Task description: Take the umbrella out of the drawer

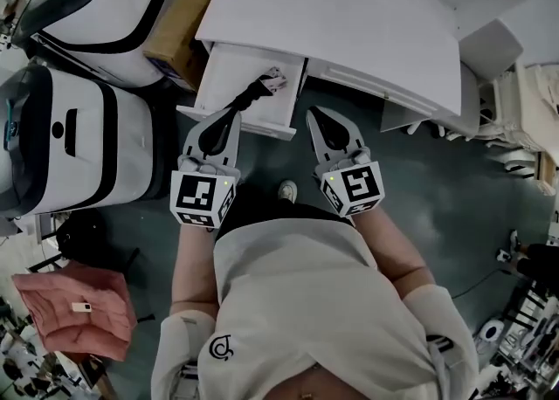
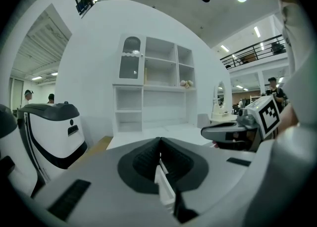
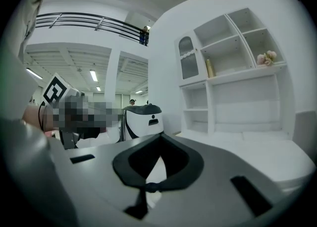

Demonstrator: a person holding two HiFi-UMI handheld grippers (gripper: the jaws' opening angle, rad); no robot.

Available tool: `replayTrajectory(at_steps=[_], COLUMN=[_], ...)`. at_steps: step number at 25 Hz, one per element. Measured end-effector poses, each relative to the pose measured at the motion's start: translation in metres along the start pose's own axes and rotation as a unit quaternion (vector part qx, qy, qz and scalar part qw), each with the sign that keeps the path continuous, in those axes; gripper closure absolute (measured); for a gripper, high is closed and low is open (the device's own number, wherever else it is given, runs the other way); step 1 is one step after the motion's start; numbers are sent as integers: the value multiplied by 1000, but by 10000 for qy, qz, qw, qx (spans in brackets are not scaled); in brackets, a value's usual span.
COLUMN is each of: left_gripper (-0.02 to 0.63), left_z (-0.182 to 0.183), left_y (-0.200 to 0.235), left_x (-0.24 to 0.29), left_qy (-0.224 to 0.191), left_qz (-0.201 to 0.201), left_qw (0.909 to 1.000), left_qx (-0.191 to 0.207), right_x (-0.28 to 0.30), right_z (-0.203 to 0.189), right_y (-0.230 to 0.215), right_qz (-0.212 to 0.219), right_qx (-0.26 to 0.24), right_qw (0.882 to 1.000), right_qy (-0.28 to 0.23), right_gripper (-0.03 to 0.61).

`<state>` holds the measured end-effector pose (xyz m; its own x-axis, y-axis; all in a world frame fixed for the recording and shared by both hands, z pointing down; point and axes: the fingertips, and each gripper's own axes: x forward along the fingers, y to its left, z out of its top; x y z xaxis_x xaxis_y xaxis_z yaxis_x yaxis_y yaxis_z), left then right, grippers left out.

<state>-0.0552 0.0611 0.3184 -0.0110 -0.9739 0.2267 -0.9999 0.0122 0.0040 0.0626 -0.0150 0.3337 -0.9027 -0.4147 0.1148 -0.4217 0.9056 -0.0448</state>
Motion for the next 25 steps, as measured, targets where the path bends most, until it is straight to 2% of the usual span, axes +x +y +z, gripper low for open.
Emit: replayTrajectory(at_steps=[7, 12, 15, 20, 25], left_gripper=[601, 601, 601, 601, 601], left_z=[-20, -46, -63, -104, -158], left_y=[32, 57, 71, 81, 87], left_x=[67, 114, 143, 176, 204], left_qy=[372, 887, 1066, 1485, 2025], left_qz=[-526, -1031, -1305, -1939, -2355], left_qw=[9979, 9905, 9855, 9696, 9504], left_qx=[-12, 193, 183, 167, 175], right_x=[37, 70, 91, 115, 136], right_z=[-13, -27, -38, -66, -100], right_y=[-33, -51, -64, -76, -83], right_qz=[-506, -951, -1193, -1575, -1885], right_qx=[51, 192, 251, 398, 727], right_qw=[9985, 9944, 9912, 9839, 9745], right_qy=[221, 420, 516, 744, 978], right_gripper=[572, 572, 572, 572, 572])
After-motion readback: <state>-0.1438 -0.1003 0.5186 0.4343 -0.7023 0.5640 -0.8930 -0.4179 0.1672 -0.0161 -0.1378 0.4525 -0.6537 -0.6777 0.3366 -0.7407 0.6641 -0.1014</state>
